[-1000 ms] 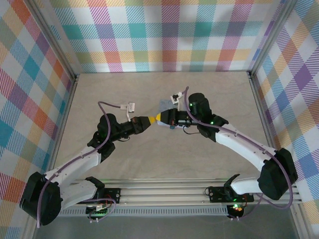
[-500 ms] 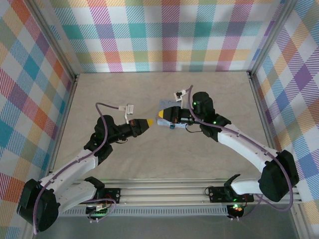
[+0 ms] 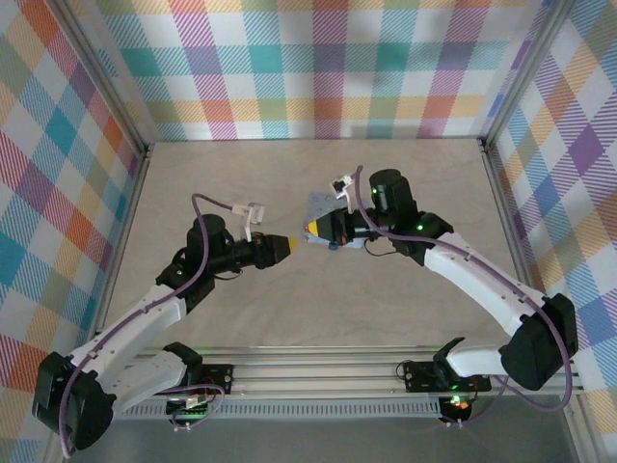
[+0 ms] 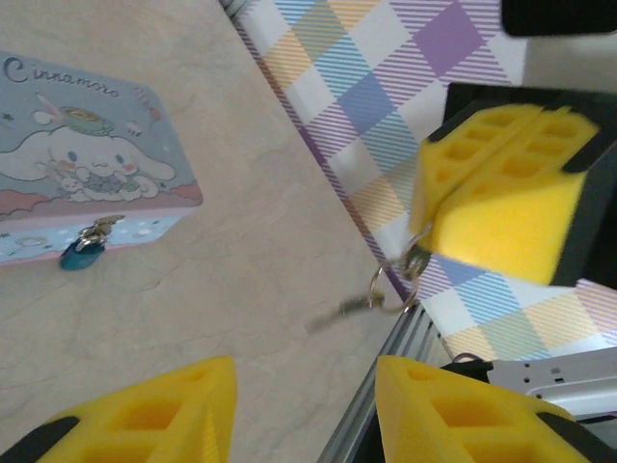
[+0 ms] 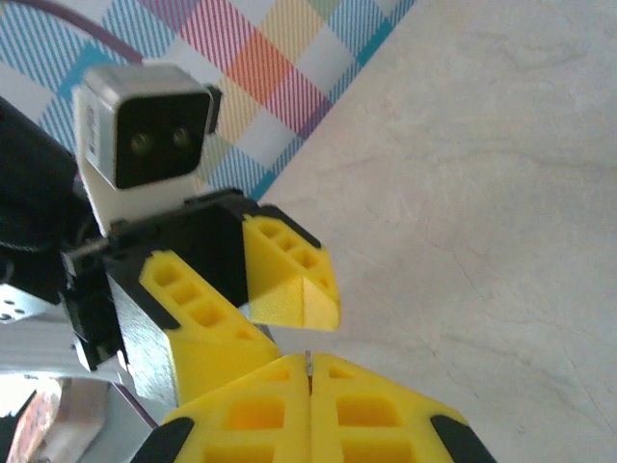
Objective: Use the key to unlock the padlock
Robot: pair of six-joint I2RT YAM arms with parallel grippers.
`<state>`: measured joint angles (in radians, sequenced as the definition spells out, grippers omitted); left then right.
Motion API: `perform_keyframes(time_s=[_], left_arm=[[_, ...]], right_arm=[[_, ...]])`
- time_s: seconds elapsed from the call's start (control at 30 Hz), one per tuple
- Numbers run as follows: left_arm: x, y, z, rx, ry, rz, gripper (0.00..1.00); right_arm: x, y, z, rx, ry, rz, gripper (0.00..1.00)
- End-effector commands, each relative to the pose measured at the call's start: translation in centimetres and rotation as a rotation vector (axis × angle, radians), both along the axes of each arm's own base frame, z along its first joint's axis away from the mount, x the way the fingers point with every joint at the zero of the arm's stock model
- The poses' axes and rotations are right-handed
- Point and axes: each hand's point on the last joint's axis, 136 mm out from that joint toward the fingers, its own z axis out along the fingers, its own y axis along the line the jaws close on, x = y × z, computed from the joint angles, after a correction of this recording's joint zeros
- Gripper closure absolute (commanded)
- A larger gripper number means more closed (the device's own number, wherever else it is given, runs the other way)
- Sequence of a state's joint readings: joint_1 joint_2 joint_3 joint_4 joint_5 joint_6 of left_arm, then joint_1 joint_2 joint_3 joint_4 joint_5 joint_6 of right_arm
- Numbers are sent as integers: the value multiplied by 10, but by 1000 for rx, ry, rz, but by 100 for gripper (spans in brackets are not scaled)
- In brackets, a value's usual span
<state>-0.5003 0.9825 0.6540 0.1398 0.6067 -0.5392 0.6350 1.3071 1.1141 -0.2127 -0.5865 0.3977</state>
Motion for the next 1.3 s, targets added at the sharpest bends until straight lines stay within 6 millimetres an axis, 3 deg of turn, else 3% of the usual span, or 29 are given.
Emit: perform_keyframes(time_s=[0.0, 0.17, 0.3, 1.27], left_arm=[[-3, -6, 26, -130, -61, -47, 61], [-8, -15, 44, -248, -90, -118, 67], [-9, -21, 47, -315, -75, -165, 73], [-8, -28, 26, -307, -10, -205, 78]], right_arm=[[-11, 0, -3, -5, -29, 70, 100], [-17, 3, -1, 36, -19, 109, 100], [-17, 4, 0, 51, -13, 120, 100], [-12, -1, 9, 142, 40, 110, 100]])
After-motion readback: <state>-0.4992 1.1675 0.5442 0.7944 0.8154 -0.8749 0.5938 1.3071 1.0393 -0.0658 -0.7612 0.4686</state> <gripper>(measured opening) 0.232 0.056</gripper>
